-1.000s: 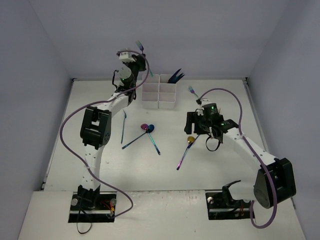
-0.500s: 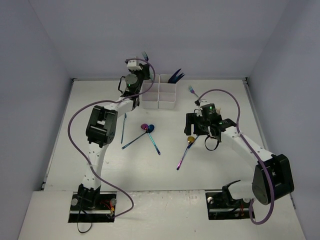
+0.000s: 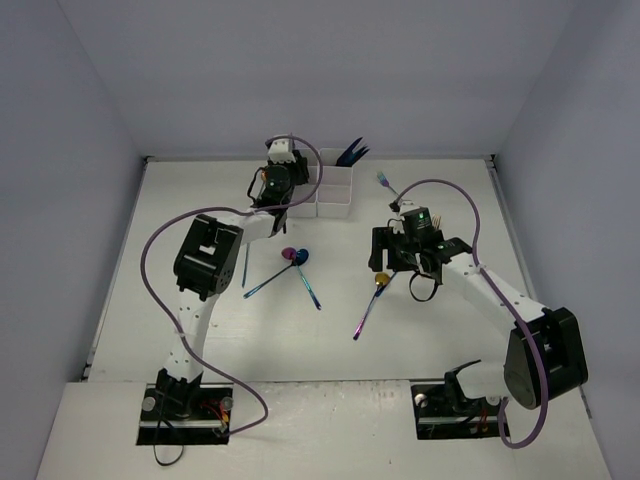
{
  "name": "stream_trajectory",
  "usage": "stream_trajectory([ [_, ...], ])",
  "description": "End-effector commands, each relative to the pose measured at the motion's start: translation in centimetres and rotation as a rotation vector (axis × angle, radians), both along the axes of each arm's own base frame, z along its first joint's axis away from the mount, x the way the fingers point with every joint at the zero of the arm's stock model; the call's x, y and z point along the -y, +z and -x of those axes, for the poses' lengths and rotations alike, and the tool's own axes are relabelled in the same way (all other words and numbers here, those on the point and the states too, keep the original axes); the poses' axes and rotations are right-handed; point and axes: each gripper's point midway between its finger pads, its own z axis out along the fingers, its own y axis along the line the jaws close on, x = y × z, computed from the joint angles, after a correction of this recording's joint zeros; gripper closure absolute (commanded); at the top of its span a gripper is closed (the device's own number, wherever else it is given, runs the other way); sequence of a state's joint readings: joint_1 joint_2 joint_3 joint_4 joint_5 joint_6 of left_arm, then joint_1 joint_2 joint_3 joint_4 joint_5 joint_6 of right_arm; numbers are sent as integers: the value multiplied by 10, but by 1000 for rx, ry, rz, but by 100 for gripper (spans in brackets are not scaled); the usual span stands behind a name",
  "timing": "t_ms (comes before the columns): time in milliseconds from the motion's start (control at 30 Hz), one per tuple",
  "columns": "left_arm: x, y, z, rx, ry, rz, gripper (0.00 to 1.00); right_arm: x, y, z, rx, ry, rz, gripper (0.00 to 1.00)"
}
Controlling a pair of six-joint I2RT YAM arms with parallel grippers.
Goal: Sort the eating utensils into containers
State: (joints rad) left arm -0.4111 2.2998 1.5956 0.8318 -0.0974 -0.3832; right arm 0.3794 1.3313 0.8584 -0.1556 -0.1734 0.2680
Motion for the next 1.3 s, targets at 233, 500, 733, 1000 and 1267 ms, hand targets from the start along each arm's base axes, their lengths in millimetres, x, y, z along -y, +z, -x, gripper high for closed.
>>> stream_trajectory([
  [233, -52, 119, 58, 32, 155, -2, 47, -4, 28, 3, 73, 3, -57, 29],
  [500, -103, 73, 145, -400, 183, -264, 45, -3, 30, 6, 76, -3, -66, 29],
  [733, -122, 8, 195, -726, 114, -361, 44, -1, 28, 5, 74, -11, -57, 29],
  [1000, -136, -61, 198, -933, 76, -303, 45, 0, 26, 9, 64, -19, -61, 29],
  [1267, -144, -100, 190, -1054, 63, -306, 48, 1, 27, 11, 63, -20, -55, 28],
])
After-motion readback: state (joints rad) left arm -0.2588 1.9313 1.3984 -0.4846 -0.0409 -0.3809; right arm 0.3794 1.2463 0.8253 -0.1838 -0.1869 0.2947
